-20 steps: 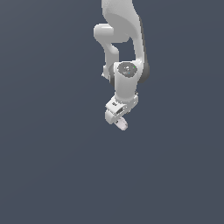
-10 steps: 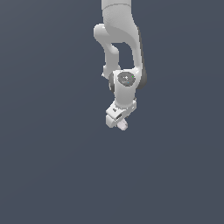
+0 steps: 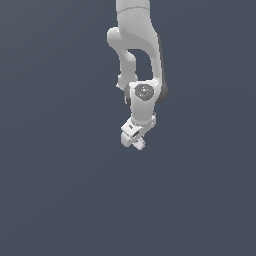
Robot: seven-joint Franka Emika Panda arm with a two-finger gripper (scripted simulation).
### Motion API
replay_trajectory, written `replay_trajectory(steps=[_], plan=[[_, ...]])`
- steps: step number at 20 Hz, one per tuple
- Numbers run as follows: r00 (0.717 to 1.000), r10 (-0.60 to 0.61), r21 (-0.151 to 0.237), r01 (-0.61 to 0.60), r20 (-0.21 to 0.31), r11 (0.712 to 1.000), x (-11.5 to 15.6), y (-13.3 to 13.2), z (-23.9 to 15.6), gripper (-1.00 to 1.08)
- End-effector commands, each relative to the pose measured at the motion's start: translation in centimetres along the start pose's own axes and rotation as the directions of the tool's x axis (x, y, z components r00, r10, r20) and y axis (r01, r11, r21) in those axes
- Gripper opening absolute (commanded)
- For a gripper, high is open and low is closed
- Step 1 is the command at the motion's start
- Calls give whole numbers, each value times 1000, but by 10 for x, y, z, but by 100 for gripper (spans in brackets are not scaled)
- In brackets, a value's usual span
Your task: Pick up the object and move it to a goal position.
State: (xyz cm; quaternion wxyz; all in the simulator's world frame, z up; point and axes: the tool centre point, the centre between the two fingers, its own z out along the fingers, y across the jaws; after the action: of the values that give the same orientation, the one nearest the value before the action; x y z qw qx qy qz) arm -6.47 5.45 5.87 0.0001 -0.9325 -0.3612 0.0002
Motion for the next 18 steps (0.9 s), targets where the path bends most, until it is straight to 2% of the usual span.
replay_trajectory(steps=[1,6,10,18], plan=[[1000,0,0,0,0,1000,0,0,0,-100],[1000,0,0,0,0,1000,0,-1,0,-100],[1000,0,0,0,0,1000,3,-13,-2,-100],[1000,0,-1,0,0,1000,17,-70,-9,-100]])
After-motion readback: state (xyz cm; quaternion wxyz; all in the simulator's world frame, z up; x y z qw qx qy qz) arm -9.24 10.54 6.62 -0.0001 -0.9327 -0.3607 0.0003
